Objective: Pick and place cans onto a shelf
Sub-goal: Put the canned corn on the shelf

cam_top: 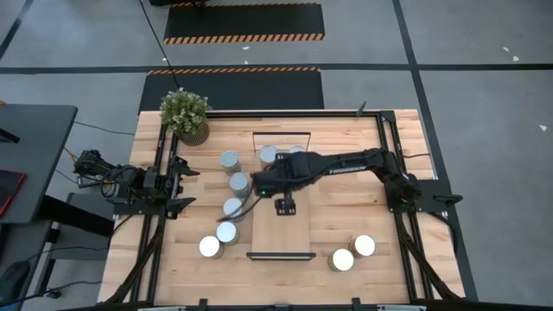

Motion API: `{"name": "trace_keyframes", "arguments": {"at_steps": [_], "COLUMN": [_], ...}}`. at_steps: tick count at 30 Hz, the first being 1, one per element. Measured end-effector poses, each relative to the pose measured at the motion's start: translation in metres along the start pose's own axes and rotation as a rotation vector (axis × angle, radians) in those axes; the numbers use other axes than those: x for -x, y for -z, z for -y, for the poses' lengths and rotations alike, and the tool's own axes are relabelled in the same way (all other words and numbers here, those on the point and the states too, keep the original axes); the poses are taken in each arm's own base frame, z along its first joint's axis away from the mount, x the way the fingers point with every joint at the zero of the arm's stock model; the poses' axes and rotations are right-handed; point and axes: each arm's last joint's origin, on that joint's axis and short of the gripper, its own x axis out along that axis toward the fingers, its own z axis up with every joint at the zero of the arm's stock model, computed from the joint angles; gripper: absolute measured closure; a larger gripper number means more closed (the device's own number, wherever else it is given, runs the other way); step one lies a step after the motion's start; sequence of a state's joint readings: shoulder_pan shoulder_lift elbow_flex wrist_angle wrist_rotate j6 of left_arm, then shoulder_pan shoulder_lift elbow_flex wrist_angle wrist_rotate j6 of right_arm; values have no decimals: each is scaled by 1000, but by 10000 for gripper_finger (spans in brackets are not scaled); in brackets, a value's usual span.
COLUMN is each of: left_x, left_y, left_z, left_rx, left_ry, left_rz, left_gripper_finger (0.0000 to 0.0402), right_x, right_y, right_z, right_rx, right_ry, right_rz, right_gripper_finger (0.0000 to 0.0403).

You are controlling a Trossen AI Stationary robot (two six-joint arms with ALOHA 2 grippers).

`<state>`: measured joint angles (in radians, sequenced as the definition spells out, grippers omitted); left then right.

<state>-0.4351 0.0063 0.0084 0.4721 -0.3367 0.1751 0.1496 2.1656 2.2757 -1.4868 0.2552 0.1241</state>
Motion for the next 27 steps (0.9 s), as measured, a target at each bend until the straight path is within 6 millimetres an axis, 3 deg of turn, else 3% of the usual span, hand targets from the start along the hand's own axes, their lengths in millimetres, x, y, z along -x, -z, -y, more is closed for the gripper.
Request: {"name": "trace_keyframes", "arguments": {"at_steps": [7,13,19,27], "left_x": [0,0,0,0], "left_y": [0,0,0,0], "left_z": [0,0,0,0], "left_rx": [7,7,7,8], "left_ry": [0,-1,-2,-3], "left_rz": [-2,-3,-3,-2], "left_gripper_finger": [44,44,44,44], "right_x": [14,34,44,30], "right_y": [18,50,95,156], "right_z": [-37,-56,-63,-60], "right_rx": [-14,-106,-307,-599], "right_ry": [48,103,99,0], "right_rz": [-47,-30,-64,-216], "right_gripper_finger": [24,40,43,38]}}
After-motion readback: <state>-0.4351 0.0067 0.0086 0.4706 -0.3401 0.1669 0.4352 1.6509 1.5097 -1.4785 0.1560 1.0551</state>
